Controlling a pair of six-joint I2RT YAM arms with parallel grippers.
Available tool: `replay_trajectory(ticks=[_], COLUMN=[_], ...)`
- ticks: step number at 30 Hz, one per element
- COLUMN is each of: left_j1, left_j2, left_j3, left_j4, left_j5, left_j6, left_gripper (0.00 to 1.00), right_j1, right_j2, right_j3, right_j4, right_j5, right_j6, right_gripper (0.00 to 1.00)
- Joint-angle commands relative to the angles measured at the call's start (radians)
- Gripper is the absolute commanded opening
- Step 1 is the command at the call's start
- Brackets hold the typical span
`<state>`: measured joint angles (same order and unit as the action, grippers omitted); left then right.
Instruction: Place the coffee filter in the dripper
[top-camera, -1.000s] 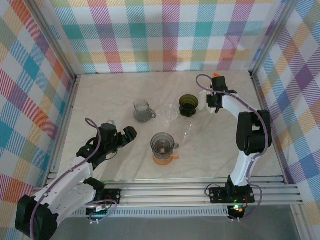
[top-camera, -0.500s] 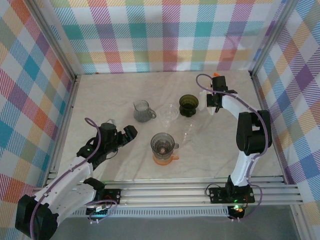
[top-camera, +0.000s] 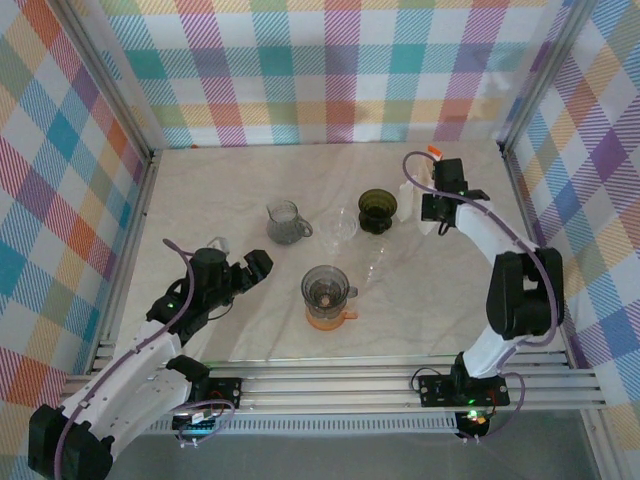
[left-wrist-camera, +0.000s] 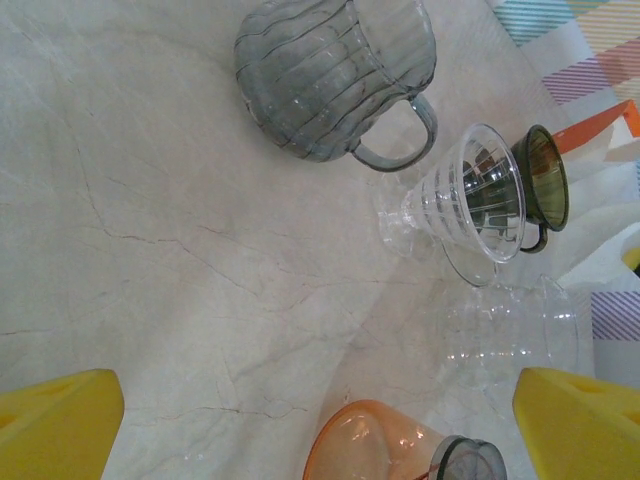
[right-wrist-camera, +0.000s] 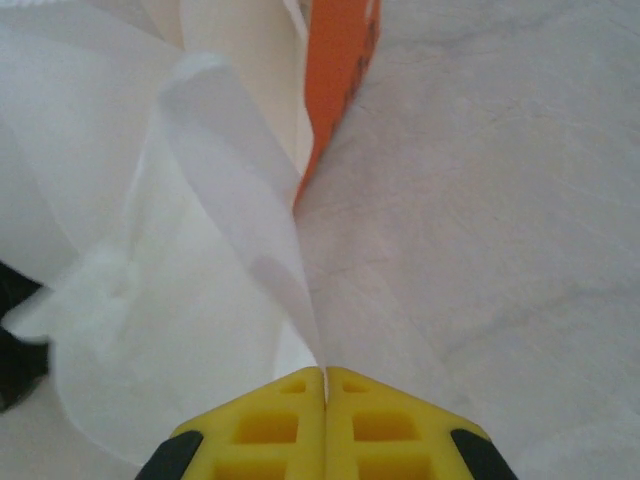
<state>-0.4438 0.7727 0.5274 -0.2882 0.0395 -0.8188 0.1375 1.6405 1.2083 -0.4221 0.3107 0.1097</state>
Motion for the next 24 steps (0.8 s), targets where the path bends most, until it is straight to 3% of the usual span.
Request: replay_trajectory(ticks=[1,6,14,24], left_j1=[-0.004,-0.004,-0.004,-0.004], left_j2=[-0.034,-0.076,-0.114,-0.109], left_j3=[0.024,0.050,0.116,0.211], left_j4=[-0.040,-0.082,-0.135,-0.221], left_j5=[0.024,0.040,0.092,0.137], left_j6=[0.008,0.025,0.076,0.156], left_gripper=[1.00,1.00,1.00,1.00], right_j1=[-0.004,-0.003,0.047,0.285], right_j2=[-0.087,-0.254,-0.500,-0.589], right_j3=[-0.042,-0.131,-0.190,0.007], right_j4=[-0.068,-0.105,-0.196,-0.504], right_j5=[0.034,0.024,-0.097,-0.355], right_j6=[0.066,0.125,0.188,0.221], right_gripper=[0.00,0.00,0.00,0.00])
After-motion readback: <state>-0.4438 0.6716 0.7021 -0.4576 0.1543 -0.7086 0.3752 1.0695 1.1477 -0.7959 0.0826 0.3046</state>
